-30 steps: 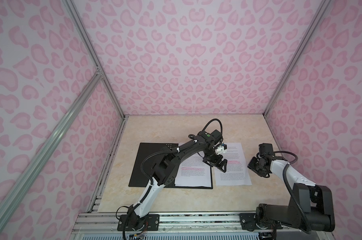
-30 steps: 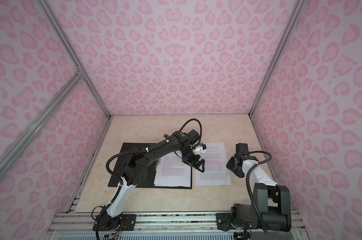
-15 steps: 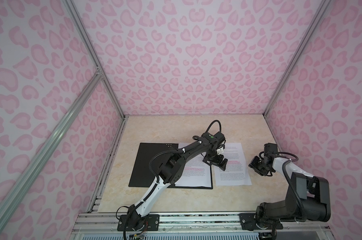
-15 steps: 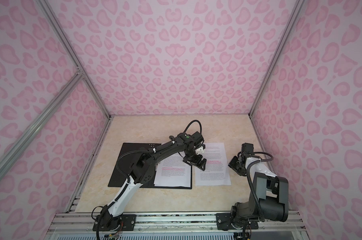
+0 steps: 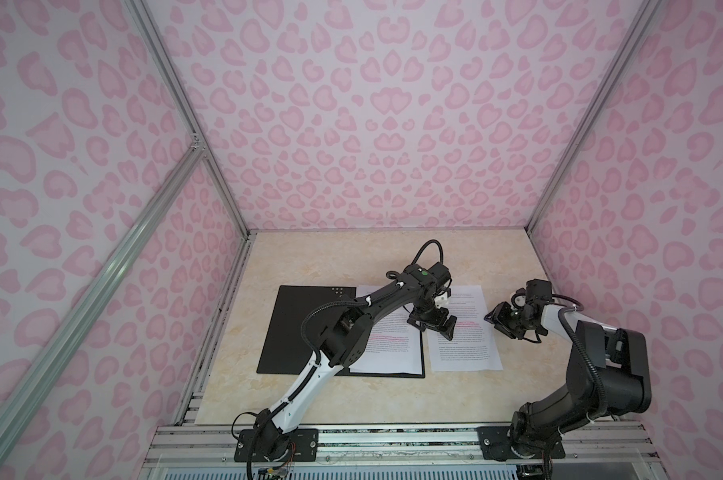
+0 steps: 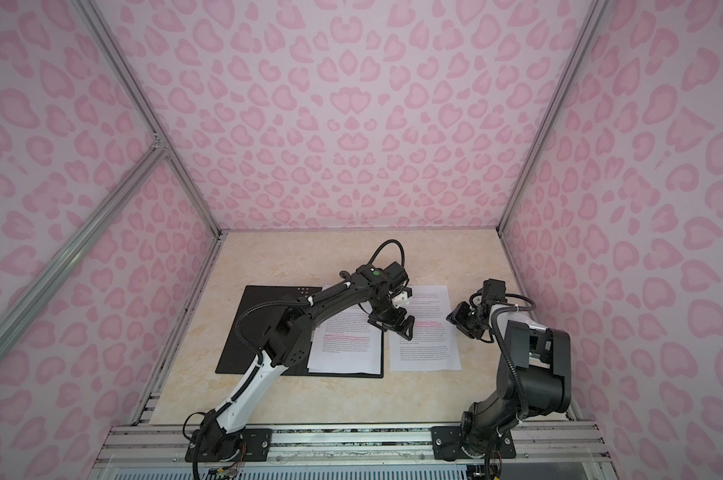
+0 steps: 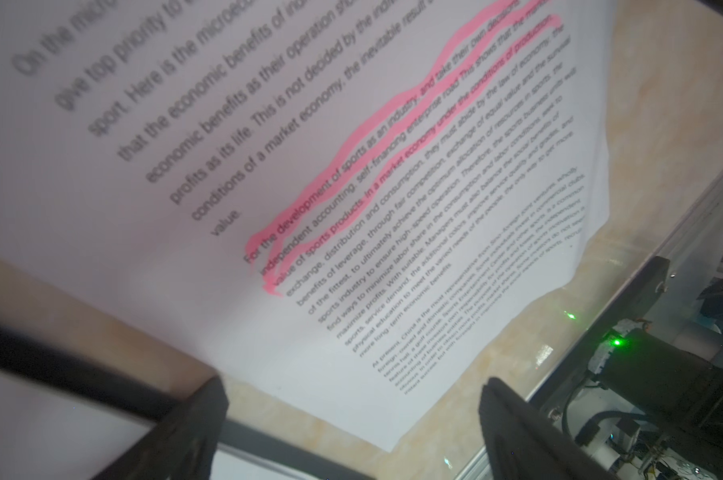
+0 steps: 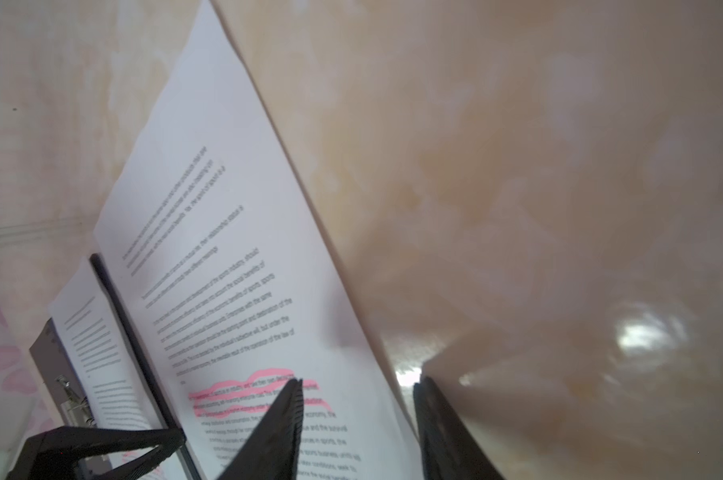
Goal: Put the files into the folder
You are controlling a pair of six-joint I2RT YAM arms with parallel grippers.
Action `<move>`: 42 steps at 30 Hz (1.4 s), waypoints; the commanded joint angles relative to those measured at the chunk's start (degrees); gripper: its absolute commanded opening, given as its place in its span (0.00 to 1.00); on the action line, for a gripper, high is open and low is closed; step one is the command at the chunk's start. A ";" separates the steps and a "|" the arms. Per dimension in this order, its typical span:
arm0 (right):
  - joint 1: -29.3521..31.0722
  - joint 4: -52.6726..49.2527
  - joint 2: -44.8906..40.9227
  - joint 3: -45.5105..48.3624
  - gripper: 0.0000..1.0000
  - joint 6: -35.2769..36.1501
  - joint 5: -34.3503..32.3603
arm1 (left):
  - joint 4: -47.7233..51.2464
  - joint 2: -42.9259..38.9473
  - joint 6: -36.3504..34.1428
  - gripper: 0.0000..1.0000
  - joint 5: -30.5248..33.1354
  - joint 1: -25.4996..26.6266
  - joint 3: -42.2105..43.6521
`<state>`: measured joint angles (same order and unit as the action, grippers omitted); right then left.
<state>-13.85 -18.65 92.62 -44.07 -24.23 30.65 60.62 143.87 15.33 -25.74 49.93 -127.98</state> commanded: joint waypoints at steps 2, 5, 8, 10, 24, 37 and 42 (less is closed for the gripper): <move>0.22 -5.43 2.66 1.77 0.47 1.39 1.42 | 1.08 1.93 -1.13 0.98 0.36 0.08 0.45; 0.22 -5.86 2.33 1.84 0.47 1.77 2.22 | 0.90 2.08 -1.45 0.98 0.38 0.08 0.27; 0.22 -5.86 2.05 2.00 0.47 1.82 4.35 | 0.93 2.59 -2.09 0.98 0.99 0.10 -0.40; 0.21 -6.12 1.30 2.05 0.47 1.82 5.04 | 1.17 2.94 -2.48 0.98 1.62 0.10 -0.85; 0.29 -8.00 -4.18 3.79 0.43 2.79 8.70 | 2.05 2.63 -4.72 0.98 1.44 -0.62 -1.23; 0.57 -8.12 -5.57 4.10 0.36 3.39 8.64 | 3.18 0.73 -6.97 0.98 -2.53 -0.80 -1.57; 0.57 -9.20 -6.57 3.01 0.27 3.64 7.80 | 3.72 -0.58 -7.95 0.98 -3.65 -0.89 -1.98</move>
<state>-13.26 -26.68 86.48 -40.58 -21.32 39.40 63.11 144.38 8.80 -28.91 49.23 -129.86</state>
